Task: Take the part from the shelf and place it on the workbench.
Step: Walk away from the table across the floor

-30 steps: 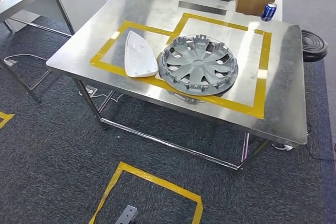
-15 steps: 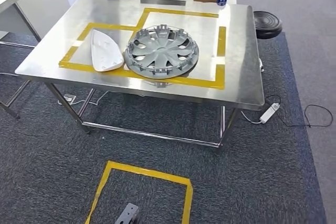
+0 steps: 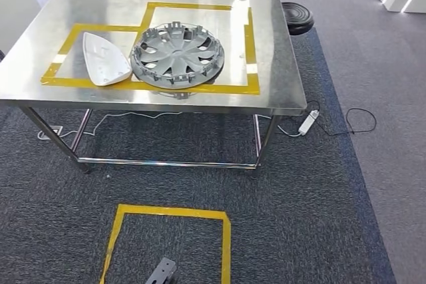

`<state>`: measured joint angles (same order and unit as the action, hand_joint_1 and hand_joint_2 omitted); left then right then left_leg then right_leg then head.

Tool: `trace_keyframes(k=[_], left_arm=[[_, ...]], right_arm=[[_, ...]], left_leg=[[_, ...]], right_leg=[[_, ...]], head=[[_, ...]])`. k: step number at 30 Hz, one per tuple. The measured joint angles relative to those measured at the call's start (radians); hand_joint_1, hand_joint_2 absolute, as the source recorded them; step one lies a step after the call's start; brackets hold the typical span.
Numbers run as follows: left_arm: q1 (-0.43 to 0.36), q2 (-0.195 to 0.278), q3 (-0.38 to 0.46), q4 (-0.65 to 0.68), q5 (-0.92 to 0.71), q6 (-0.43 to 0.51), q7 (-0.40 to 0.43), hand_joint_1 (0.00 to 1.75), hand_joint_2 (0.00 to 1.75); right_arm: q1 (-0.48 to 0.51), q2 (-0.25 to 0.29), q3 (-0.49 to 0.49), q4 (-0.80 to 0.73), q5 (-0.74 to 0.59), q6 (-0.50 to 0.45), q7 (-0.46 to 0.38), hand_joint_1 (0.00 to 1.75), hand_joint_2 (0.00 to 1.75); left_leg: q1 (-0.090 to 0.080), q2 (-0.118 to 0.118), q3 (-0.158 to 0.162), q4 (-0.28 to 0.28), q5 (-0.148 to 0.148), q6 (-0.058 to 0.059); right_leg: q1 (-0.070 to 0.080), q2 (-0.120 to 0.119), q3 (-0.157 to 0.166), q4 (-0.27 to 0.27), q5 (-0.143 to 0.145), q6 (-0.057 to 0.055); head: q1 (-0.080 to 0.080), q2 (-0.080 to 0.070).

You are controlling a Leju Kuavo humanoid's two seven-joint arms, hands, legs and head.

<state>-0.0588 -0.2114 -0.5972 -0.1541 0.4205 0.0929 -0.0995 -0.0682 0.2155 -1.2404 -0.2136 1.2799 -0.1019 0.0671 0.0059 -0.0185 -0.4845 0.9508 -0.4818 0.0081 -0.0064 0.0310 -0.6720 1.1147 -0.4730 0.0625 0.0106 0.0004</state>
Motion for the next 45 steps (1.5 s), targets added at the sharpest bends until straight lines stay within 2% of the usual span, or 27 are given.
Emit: trace_keyframes(k=[2,3,4,6,8,10,12,14,16,17,18,19,21,23,25,27,29,31,33,34,35,36,38,40,42,43,45], left_arm=[[0.004,0.001,0.000,0.000,0.000,0.001,0.000,0.00,0.00],[0.005,0.002,0.000,0.000,0.000,0.002,0.000,0.00,0.00],[0.005,0.002,0.000,0.000,0.000,0.004,0.000,0.00,0.00],[0.005,0.002,0.000,0.000,0.000,0.009,0.000,0.00,0.00],[0.005,0.002,-0.001,0.000,-0.001,0.012,0.000,0.00,0.00],[0.005,0.002,-0.001,0.000,-0.002,0.013,0.001,0.00,0.00],[0.003,0.002,-0.001,0.000,-0.005,0.014,0.002,0.00,0.00],[0.003,0.002,-0.001,0.000,-0.008,0.016,0.002,0.00,0.00],[0.003,0.003,-0.001,0.000,-0.009,0.017,0.001,0.00,0.00],[0.001,0.004,-0.001,0.000,-0.009,0.017,0.001,0.00,0.00],[-0.001,0.005,-0.001,0.000,-0.009,0.017,0.000,0.00,0.00],[-0.004,0.005,-0.001,0.000,-0.009,0.018,0.000,0.00,0.00],[-0.004,0.005,-0.001,0.000,-0.009,0.018,0.001,0.00,0.00],[-0.002,0.004,-0.001,0.000,-0.008,0.017,0.002,0.00,0.00],[-0.001,0.003,-0.001,0.000,-0.008,0.017,0.003,0.00,0.00],[-0.001,0.002,-0.002,0.000,-0.006,0.016,0.003,0.00,0.00],[0.000,0.001,-0.001,0.000,0.002,0.007,0.005,0.00,0.00],[0.002,0.001,-0.001,0.000,0.013,-0.007,0.008,0.00,0.00],[0.004,0.002,0.000,0.000,0.019,-0.014,0.010,0.00,0.00],[0.005,0.003,0.000,0.000,0.021,-0.014,0.010,0.00,0.00],[0.004,0.003,0.000,0.000,0.021,-0.014,0.011,0.00,0.00],[0.004,0.003,0.000,0.000,0.020,-0.013,0.011,0.00,0.00],[0.004,0.003,0.000,0.000,0.018,-0.010,0.015,0.00,0.00],[0.004,0.003,-0.001,0.000,0.013,-0.006,0.016,0.00,0.00],[0.003,0.003,-0.001,0.000,0.012,-0.002,0.006,0.00,0.00],[0.003,0.003,-0.001,0.000,0.015,-0.002,-0.004,0.00,0.00],[0.004,0.004,-0.001,0.000,0.023,-0.004,-0.022,0.00,0.00]], right_arm=[[-0.003,0.000,0.000,0.000,0.001,0.000,-0.001,0.00,0.00],[-0.003,0.000,0.000,0.000,0.001,0.000,-0.002,0.00,0.00],[-0.001,0.000,0.000,0.000,0.002,0.000,-0.002,0.00,0.00],[0.001,0.000,-0.001,0.000,0.002,-0.001,-0.004,0.00,0.00],[-0.003,0.000,-0.001,0.000,0.003,-0.002,-0.006,0.00,0.00],[-0.006,-0.001,-0.001,0.000,0.003,-0.002,-0.007,0.00,0.00],[-0.003,-0.001,-0.001,0.000,0.003,-0.003,-0.006,0.00,0.00],[0.000,-0.001,-0.001,0.000,0.003,-0.003,-0.005,0.00,0.00],[-0.003,-0.001,-0.001,0.000,0.003,-0.003,-0.005,0.00,0.00],[-0.004,-0.001,-0.001,0.000,0.003,-0.003,-0.005,0.00,0.00],[-0.003,-0.001,-0.001,0.000,0.003,-0.003,-0.005,0.00,0.00],[-0.002,-0.001,-0.001,0.000,0.003,-0.003,-0.005,0.00,0.00],[-0.001,-0.001,-0.001,0.000,0.003,-0.002,-0.005,0.00,0.00],[-0.003,-0.002,-0.001,0.000,0.003,-0.002,-0.005,0.00,0.00],[-0.003,-0.002,-0.001,0.000,0.003,-0.003,-0.005,0.00,0.00],[0.004,-0.003,-0.001,0.000,0.003,-0.003,-0.005,0.00,0.00],[0.009,-0.003,-0.001,0.000,0.003,-0.003,-0.005,0.00,0.00],[0.005,-0.003,-0.001,0.000,0.003,-0.003,-0.006,0.00,0.00],[0.001,-0.003,-0.001,0.000,0.002,-0.003,-0.005,0.00,0.00],[0.001,-0.003,-0.001,0.000,0.002,-0.003,-0.004,0.00,0.00],[0.002,-0.003,-0.001,0.000,0.002,-0.003,-0.004,0.00,0.00],[0.003,-0.003,-0.001,0.000,0.001,-0.003,-0.004,0.00,0.00],[0.001,-0.003,-0.001,0.000,0.000,-0.006,-0.005,0.00,0.00],[-0.003,-0.003,-0.001,0.000,-0.001,-0.014,-0.006,0.00,0.00],[-0.001,-0.003,-0.001,0.000,-0.005,-0.023,-0.002,0.00,0.00],[0.001,-0.003,-0.001,0.000,-0.009,-0.026,0.000,0.00,0.00],[0.002,-0.003,-0.004,0.000,-0.017,-0.028,0.000,0.00,0.00]], left_leg=[[-0.005,0.032,-0.006,0.001,0.004,0.006],[-0.008,0.047,-0.008,0.001,0.005,0.007],[-0.010,0.061,-0.009,0.001,0.005,0.008],[-0.014,0.084,-0.008,0.001,0.005,0.007],[-0.021,0.106,-0.007,0.004,0.004,0.003],[-0.026,0.129,-0.010,0.007,0.003,-0.003],[-0.025,0.139,-0.010,0.010,-0.002,-0.012],[-0.021,0.095,-0.030,0.056,-0.037,-0.024],[-0.015,0.042,-0.087,0.177,-0.104,-0.035],[-0.012,0.033,-0.118,0.242,-0.130,-0.038],[-0.009,0.030,-0.137,0.284,-0.139,-0.041],[-0.007,0.027,-0.140,0.292,-0.128,-0.044],[0.003,0.014,-0.097,0.207,-0.060,-0.053],[0.016,-0.032,-0.042,0.088,-0.013,-0.061],[0.020,-0.059,-0.026,0.042,-0.013,-0.049],[0.017,-0.041,-0.030,0.043,-0.013,-0.028],[0.015,-0.018,-0.031,0.043,-0.009,-0.013],[0.009,0.010,-0.033,0.042,-0.008,-0.003],[0.003,0.041,-0.033,0.042,-0.009,0.002],[0.001,0.056,-0.033,0.042,-0.010,0.003],[-0.001,0.068,-0.032,0.042,-0.011,0.004],[-0.003,0.080,-0.030,0.042,-0.012,0.004],[-0.007,0.100,-0.026,0.043,-0.017,0.000],[-0.012,0.120,-0.024,0.043,-0.020,-0.008],[-0.013,0.138,-0.021,0.041,-0.022,-0.017],[-0.011,0.129,-0.021,0.044,-0.028,-0.023],[-0.008,0.082,-0.047,0.102,-0.071,-0.033]], right_leg=[[0.000,-0.021,-0.052,0.135,-0.064,0.004],[0.000,-0.023,-0.059,0.169,-0.075,0.004],[0.000,-0.026,-0.046,0.163,-0.066,0.002],[0.005,-0.048,0.032,0.048,-0.013,-0.008],[0.017,-0.094,0.106,-0.078,0.020,-0.025],[0.026,-0.107,0.122,-0.119,0.022,-0.037],[0.023,-0.083,0.117,-0.123,0.028,-0.047],[0.015,-0.060,0.114,-0.129,0.037,-0.058],[0.011,-0.036,0.107,-0.132,0.043,-0.063],[0.009,-0.023,0.103,-0.131,0.045,-0.063],[0.008,-0.010,0.101,-0.131,0.048,-0.062],[0.005,0.004,0.100,-0.131,0.050,-0.059],[-0.003,0.035,0.098,-0.126,0.052,-0.049],[-0.008,0.065,0.085,-0.111,0.053,-0.034],[-0.008,0.087,0.066,-0.100,0.057,-0.020],[-0.012,0.096,0.052,-0.100,0.063,-0.009],[-0.010,0.057,0.031,-0.063,0.040,-0.002],[-0.005,0.000,-0.018,0.051,-0.023,0.001],[-0.005,-0.021,-0.068,0.171,-0.073,0.000],[-0.005,-0.024,-0.071,0.188,-0.074,-0.003],[-0.004,-0.027,-0.054,0.166,-0.057,-0.007],[-0.001,-0.035,-0.020,0.108,-0.029,-0.013],[0.011,-0.079,0.056,-0.025,0.014,-0.026],[0.022,-0.104,0.086,-0.084,0.023,-0.034],[0.022,-0.082,0.084,-0.090,0.027,-0.040],[0.019,-0.070,0.084,-0.094,0.030,-0.044],[0.013,-0.045,0.084,-0.102,0.038,-0.053]], head=[[0.003,0.000],[0.003,0.000],[0.003,0.000],[0.004,0.000],[0.003,0.000],[0.002,0.000],[0.001,0.000],[-0.001,0.000],[-0.004,0.000],[-0.003,0.000],[-0.003,0.000],[-0.003,0.000],[-0.003,0.000],[-0.006,0.000],[-0.009,0.000],[-0.006,0.000],[0.002,0.000],[0.007,0.000],[0.008,0.000],[0.008,0.000],[0.008,0.000],[0.008,0.000],[0.008,0.000],[0.007,0.000],[0.006,0.000],[0.006,0.000],[0.002,0.000]])
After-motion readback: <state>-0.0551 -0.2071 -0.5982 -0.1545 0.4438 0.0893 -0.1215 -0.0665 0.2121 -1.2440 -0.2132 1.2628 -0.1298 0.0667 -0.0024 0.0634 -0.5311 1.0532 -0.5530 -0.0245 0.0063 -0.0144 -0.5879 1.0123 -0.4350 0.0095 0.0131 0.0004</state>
